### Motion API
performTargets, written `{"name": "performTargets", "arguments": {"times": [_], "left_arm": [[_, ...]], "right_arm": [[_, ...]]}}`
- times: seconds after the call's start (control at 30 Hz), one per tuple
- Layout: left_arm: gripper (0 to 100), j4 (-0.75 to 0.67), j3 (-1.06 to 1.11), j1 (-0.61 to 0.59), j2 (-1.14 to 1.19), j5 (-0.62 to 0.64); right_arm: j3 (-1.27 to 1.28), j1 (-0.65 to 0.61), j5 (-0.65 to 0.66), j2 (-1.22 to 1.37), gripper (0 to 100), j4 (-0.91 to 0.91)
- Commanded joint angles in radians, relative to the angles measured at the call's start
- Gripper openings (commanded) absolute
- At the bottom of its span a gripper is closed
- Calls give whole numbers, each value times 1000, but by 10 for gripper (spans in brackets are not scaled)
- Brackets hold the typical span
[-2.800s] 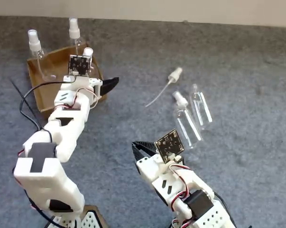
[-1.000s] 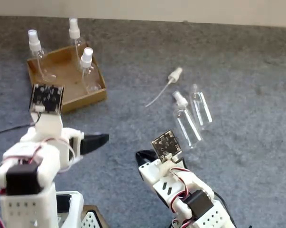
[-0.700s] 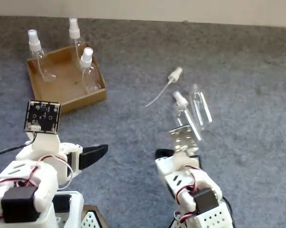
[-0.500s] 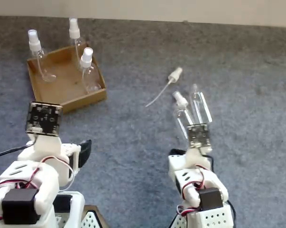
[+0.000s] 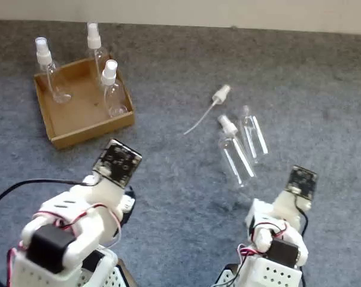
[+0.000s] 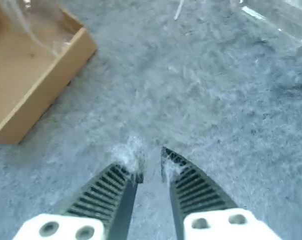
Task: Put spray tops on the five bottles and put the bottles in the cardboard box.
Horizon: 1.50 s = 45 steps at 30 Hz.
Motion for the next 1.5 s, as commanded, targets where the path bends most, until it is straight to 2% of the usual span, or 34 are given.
{"name": "performTargets", "arguments": {"times": [0.0, 0.3, 0.47, 0.63, 0.83, 1.1, 1.3, 1.47], "left_arm": [[8, -133, 77, 85, -4, -8], [5, -275, 130, 182, 7, 2], [7, -348, 120, 182, 50, 123], [7, -358, 33, 183, 191, 133], [7, -354, -139, 234, 421, 138], [8, -374, -420, 277, 742, 298], [8, -374, -596, 285, 1020, 318], [8, -376, -694, 394, 1159, 319]], "right_arm": [[-54, 157, -3, -7, 5, 4], [119, 348, -3, -7, 5, 4], [156, 512, -3, -7, 5, 5], [157, 624, -3, -7, 5, 4], [157, 665, -3, -7, 5, 4], [159, 714, -5, -5, 5, 4], [159, 714, -5, -5, 5, 4], [159, 714, -5, -5, 5, 4]]}}
